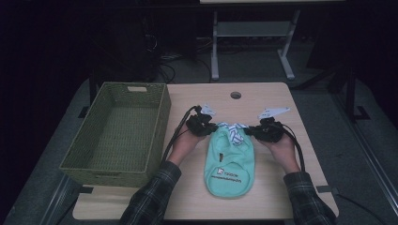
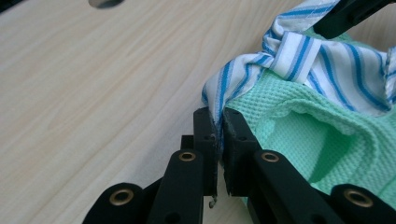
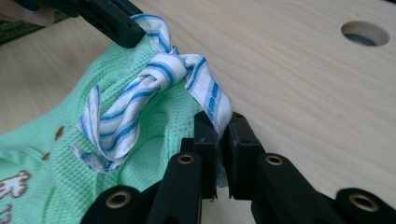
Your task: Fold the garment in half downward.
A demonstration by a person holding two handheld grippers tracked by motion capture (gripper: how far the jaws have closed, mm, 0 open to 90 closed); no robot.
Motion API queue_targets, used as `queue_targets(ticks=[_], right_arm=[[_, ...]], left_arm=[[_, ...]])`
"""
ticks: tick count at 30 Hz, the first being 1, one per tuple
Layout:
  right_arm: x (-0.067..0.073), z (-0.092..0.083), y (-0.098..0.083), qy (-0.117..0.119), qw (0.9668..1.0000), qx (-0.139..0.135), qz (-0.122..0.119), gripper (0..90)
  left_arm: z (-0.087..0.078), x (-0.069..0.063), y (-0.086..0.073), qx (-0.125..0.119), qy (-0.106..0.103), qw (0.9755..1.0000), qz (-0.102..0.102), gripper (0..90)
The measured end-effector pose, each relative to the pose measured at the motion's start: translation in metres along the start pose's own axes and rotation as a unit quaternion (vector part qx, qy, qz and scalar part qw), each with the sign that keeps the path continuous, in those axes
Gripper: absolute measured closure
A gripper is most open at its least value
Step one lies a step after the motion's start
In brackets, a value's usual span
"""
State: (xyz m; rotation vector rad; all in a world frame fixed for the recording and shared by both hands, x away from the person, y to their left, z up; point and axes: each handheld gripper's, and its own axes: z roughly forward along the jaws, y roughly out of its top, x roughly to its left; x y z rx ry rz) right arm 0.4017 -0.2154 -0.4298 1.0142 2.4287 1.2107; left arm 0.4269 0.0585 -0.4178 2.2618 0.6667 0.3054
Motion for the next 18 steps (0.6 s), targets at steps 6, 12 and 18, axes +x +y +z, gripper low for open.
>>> queue_targets(ticks=[6,12,18], right_arm=[[0.006,-0.011,0.012,-0.007,0.9998,-0.017,-0.011,84.1],[0.011,-0.024,0.032,-0.017,0.9988,-0.034,-0.029,83.9],[0.012,-0.026,0.041,-0.029,0.9980,-0.038,-0.040,83.7]], left_arm=[[-0.013,-0.001,0.007,-0.022,0.008,0.9997,0.000,85.2],[-0.030,-0.002,0.017,-0.051,0.022,0.9984,0.006,84.9],[-0.037,-0.007,0.023,-0.053,0.040,0.9975,0.026,84.8]])
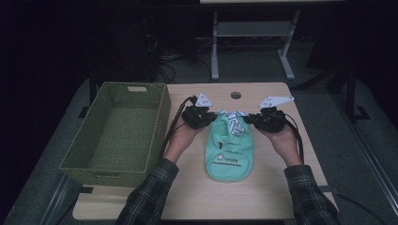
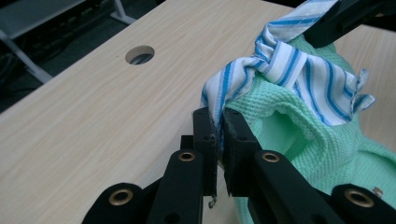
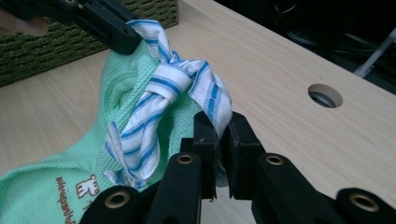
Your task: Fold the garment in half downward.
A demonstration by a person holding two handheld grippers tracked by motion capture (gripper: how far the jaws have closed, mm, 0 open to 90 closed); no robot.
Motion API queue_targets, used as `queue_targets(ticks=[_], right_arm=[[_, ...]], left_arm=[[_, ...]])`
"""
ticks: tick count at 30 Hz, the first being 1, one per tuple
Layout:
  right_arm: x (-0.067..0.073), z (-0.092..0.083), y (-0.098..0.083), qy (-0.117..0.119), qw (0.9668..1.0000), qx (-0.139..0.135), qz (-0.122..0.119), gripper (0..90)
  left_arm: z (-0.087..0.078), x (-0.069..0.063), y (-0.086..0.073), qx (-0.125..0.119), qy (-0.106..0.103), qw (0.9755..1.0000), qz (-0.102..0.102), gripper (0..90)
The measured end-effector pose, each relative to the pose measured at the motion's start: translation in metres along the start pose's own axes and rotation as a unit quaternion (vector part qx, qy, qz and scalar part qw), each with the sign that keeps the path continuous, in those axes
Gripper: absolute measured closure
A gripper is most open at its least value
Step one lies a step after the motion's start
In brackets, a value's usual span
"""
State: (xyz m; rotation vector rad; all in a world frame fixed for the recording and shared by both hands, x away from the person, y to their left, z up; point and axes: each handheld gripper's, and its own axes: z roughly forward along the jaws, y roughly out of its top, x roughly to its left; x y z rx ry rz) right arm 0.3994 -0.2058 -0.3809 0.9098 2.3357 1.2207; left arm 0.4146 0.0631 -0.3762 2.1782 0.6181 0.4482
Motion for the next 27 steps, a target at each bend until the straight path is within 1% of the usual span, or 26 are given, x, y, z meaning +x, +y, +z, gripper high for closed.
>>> queue_targets(ticks=[1,2,3,5,6,7,9,11,12,14,16,18,19,20,22,23,25,26,27], right_arm=[[0.002,0.000,-0.002,-0.002,1.0000,-0.002,-0.004,83.7],[0.004,0.000,-0.006,-0.004,1.0000,-0.004,-0.007,83.7],[0.007,0.001,-0.011,-0.005,0.9999,-0.010,-0.007,83.7],[0.010,0.003,-0.020,-0.007,0.9998,-0.012,-0.013,83.7],[0.013,0.004,-0.024,-0.009,0.9998,-0.013,-0.014,83.7],[0.015,0.005,-0.028,-0.006,0.9998,-0.013,-0.015,83.6],[0.020,0.006,-0.036,-0.016,0.9993,-0.009,-0.031,83.3],[0.023,0.007,-0.040,-0.020,0.9991,-0.005,-0.037,83.3],[0.023,0.007,-0.041,-0.021,0.9991,-0.004,-0.038,83.2],[0.021,0.007,-0.037,-0.032,0.9986,-0.008,-0.040,83.1],[0.017,0.003,-0.025,-0.041,0.9982,-0.016,-0.040,82.8],[0.013,-0.002,-0.012,-0.042,0.9980,-0.023,-0.040,82.1],[0.012,-0.003,-0.008,-0.042,0.9980,-0.028,-0.039,82.1],[0.012,-0.003,-0.007,-0.042,0.9980,-0.029,-0.038,82.0],[0.013,-0.002,-0.011,-0.039,0.9979,-0.026,-0.045,82.0],[0.014,-0.002,-0.015,-0.037,0.9979,-0.029,-0.045,82.0],[0.019,-0.001,-0.024,-0.032,0.9980,-0.029,-0.045,82.0],[0.021,0.000,-0.029,-0.032,0.9979,-0.030,-0.048,82.0],[0.023,0.000,-0.034,-0.029,0.9979,-0.030,-0.050,82.0]], left_arm=[[0.000,-0.003,-0.003,0.004,0.002,0.9999,0.010,84.7],[0.001,-0.005,-0.006,0.004,0.002,0.9999,0.015,84.6],[0.001,-0.006,-0.010,0.002,0.001,0.9999,0.014,84.5],[0.003,-0.009,-0.017,-0.007,-0.005,0.9999,0.014,84.5],[0.003,-0.011,-0.020,-0.009,-0.004,0.9998,0.016,84.4],[0.004,-0.014,-0.023,-0.012,-0.004,0.9997,0.019,84.4],[0.004,-0.019,-0.028,-0.012,-0.006,0.9995,0.030,84.1],[0.003,-0.021,-0.029,-0.016,-0.003,0.9992,0.037,83.9],[0.003,-0.020,-0.028,-0.021,-0.003,0.9991,0.036,83.7],[0.001,-0.017,-0.021,-0.027,0.003,0.9989,0.039,83.5],[-0.003,-0.014,-0.010,-0.038,0.014,0.9983,0.042,83.0],[-0.007,-0.014,-0.002,-0.054,0.027,0.9971,0.047,80.7],[-0.008,-0.015,-0.002,-0.061,0.026,0.9968,0.046,80.3],[-0.008,-0.016,-0.002,-0.061,0.024,0.9967,0.047,80.3],[-0.009,-0.020,-0.008,-0.063,0.022,0.9964,0.053,80.0],[-0.008,-0.022,-0.011,-0.065,0.018,0.9963,0.054,80.0],[-0.008,-0.027,-0.019,-0.058,0.012,0.9966,0.057,80.1],[-0.007,-0.029,-0.022,-0.059,0.011,0.9966,0.057,80.1],[-0.008,-0.031,-0.025,-0.054,0.009,0.9963,0.066,80.2]])
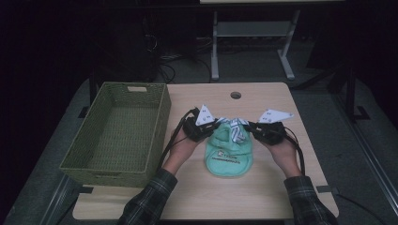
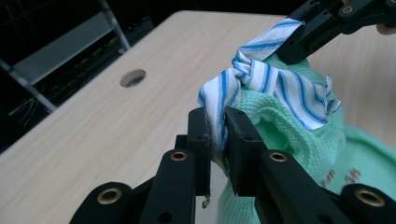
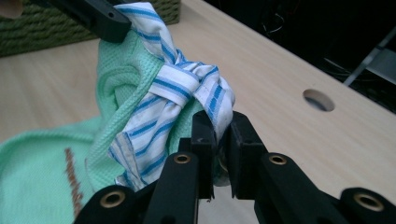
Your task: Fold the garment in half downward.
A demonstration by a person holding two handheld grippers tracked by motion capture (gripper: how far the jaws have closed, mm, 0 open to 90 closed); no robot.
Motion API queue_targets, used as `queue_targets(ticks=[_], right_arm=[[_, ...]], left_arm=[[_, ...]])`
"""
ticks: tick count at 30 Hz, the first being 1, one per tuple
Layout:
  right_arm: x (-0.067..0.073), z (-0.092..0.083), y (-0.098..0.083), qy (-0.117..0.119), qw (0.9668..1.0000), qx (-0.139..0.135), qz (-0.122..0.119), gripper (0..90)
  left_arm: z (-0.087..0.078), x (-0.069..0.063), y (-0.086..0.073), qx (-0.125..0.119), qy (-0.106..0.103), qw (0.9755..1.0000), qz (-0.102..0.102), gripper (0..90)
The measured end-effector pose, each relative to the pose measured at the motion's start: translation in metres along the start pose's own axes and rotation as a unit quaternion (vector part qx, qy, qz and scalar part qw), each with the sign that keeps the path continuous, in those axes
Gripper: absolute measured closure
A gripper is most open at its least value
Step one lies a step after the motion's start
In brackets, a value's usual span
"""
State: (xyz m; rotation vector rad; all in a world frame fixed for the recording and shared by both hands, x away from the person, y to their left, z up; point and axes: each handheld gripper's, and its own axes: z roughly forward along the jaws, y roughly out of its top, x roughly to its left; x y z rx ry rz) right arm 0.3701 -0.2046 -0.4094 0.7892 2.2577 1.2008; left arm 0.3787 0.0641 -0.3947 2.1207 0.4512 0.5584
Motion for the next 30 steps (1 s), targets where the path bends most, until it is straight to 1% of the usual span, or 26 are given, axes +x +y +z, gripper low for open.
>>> queue_targets(ticks=[3,4,5,6,7,8,10,14,15,16,20,22,24,25,26,30], right_arm=[[0.005,0.000,-0.009,0.002,1.0000,-0.001,-0.004,81.9],[0.006,0.000,-0.011,0.004,1.0000,-0.001,-0.003,81.7],[0.006,-0.001,-0.011,0.003,1.0000,-0.003,-0.006,81.7],[0.008,-0.003,-0.011,0.004,1.0000,-0.006,-0.005,81.6],[0.009,-0.005,-0.010,0.005,0.9999,-0.010,-0.009,81.6],[0.011,-0.007,-0.010,0.006,0.9998,-0.013,-0.012,81.6],[0.015,-0.012,-0.010,0.010,0.9997,-0.019,-0.011,81.3],[0.023,-0.019,-0.015,0.023,0.9991,-0.033,-0.016,80.5],[0.026,-0.021,-0.016,0.027,0.9989,-0.035,-0.014,80.3],[0.028,-0.023,-0.018,0.029,0.9988,-0.037,-0.017,80.1],[0.037,-0.029,-0.023,0.039,0.9983,-0.037,-0.023,79.4],[0.041,-0.032,-0.026,0.044,0.9981,-0.035,-0.026,79.2],[0.044,-0.033,-0.027,0.049,0.9979,-0.036,-0.024,79.0],[0.044,-0.034,-0.029,0.050,0.9978,-0.034,-0.029,78.9],[0.047,-0.034,-0.029,0.055,0.9977,-0.034,-0.023,78.8],[0.053,-0.035,-0.034,0.063,0.9974,-0.026,-0.024,78.9]], left_arm=[[-0.002,-0.005,-0.005,-0.005,-0.002,1.0000,0.006,80.1],[-0.003,-0.005,-0.006,-0.004,-0.004,0.9999,0.010,80.1],[-0.005,-0.007,-0.006,-0.009,-0.006,0.9999,0.010,80.1],[-0.007,-0.007,-0.006,-0.005,-0.008,0.9998,0.015,80.0],[-0.009,-0.009,-0.006,-0.009,-0.009,0.9998,0.014,79.8],[-0.012,-0.010,-0.006,-0.007,-0.012,0.9997,0.018,79.4],[-0.017,-0.014,-0.007,-0.005,-0.022,0.9996,0.015,78.6],[-0.026,-0.022,-0.011,0.001,-0.036,0.9993,0.012,78.0],[-0.029,-0.023,-0.013,0.005,-0.041,0.9990,0.015,77.8],[-0.031,-0.026,-0.015,0.005,-0.045,0.9989,0.010,77.9],[-0.037,-0.033,-0.022,0.017,-0.058,0.9980,0.017,77.9],[-0.039,-0.036,-0.026,0.020,-0.063,0.9977,0.016,77.8],[-0.041,-0.038,-0.030,0.027,-0.068,0.9972,0.017,77.9],[-0.041,-0.038,-0.031,0.029,-0.070,0.9970,0.016,77.9],[-0.042,-0.039,-0.033,0.030,-0.071,0.9969,0.016,77.9],[-0.043,-0.041,-0.038,0.037,-0.079,0.9961,0.016,77.9]])
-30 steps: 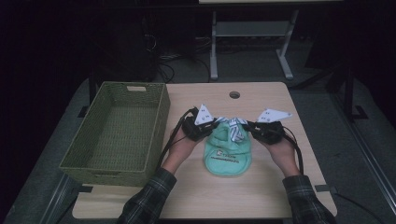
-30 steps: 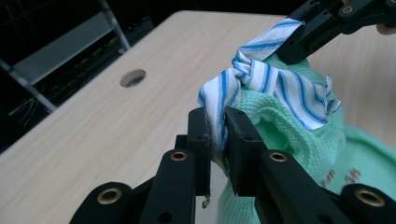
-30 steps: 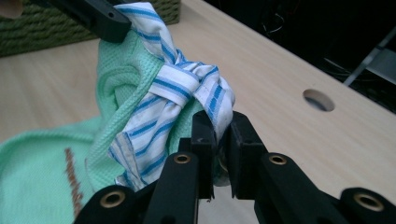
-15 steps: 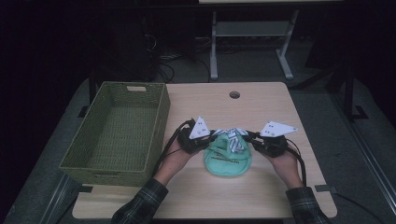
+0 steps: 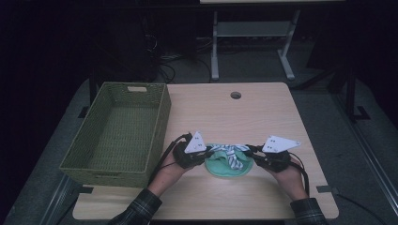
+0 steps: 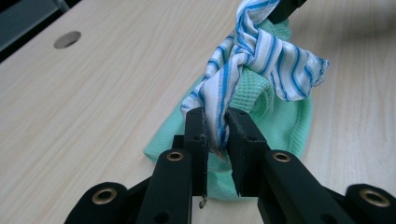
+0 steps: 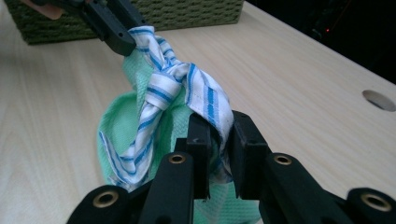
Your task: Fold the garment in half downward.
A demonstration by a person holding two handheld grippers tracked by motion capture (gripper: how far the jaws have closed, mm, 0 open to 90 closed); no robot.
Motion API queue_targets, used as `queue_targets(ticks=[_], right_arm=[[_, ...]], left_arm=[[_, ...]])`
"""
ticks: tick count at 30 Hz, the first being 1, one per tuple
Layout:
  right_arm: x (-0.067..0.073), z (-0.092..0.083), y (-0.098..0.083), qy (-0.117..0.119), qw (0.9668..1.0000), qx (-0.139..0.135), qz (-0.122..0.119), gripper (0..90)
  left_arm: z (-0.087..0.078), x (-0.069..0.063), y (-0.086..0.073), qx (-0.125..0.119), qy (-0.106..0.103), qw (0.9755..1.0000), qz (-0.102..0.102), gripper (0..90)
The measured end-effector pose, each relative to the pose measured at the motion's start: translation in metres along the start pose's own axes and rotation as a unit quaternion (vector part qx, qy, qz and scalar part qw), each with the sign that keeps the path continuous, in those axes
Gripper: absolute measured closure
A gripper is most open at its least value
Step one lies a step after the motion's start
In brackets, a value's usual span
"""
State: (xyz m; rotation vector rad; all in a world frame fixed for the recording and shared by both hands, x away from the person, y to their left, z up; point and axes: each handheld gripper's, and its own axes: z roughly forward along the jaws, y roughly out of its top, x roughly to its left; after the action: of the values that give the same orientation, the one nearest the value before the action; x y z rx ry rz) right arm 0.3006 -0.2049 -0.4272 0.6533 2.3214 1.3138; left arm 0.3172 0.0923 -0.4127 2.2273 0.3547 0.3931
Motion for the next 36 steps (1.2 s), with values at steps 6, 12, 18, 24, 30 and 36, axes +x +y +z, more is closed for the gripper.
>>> queue_targets(ticks=[6,12,18,24,30,36], right_arm=[[0.005,-0.001,-0.005,0.005,1.0000,0.005,-0.002,79.3],[0.007,0.000,-0.004,0.003,1.0000,0.003,-0.004,77.1],[0.013,-0.004,-0.008,0.025,0.9997,0.002,0.001,75.4],[0.021,-0.010,-0.016,0.047,0.9987,0.015,0.013,70.0],[0.027,-0.020,-0.021,0.070,0.9970,0.016,0.029,61.1],[0.029,-0.029,-0.017,0.084,0.9955,0.002,0.045,48.2]], left_arm=[[0.000,-0.003,-0.003,0.006,-0.007,1.0000,0.002,77.9],[-0.001,-0.003,-0.004,0.006,-0.006,1.0000,-0.001,76.0],[-0.005,-0.010,-0.011,0.016,-0.030,0.9994,-0.009,72.8],[-0.009,-0.018,-0.015,0.015,-0.057,0.9979,-0.028,68.4],[-0.017,-0.024,-0.018,0.015,-0.074,0.9966,-0.035,59.4],[-0.020,-0.025,-0.020,0.018,-0.078,0.9962,-0.034,48.5]])
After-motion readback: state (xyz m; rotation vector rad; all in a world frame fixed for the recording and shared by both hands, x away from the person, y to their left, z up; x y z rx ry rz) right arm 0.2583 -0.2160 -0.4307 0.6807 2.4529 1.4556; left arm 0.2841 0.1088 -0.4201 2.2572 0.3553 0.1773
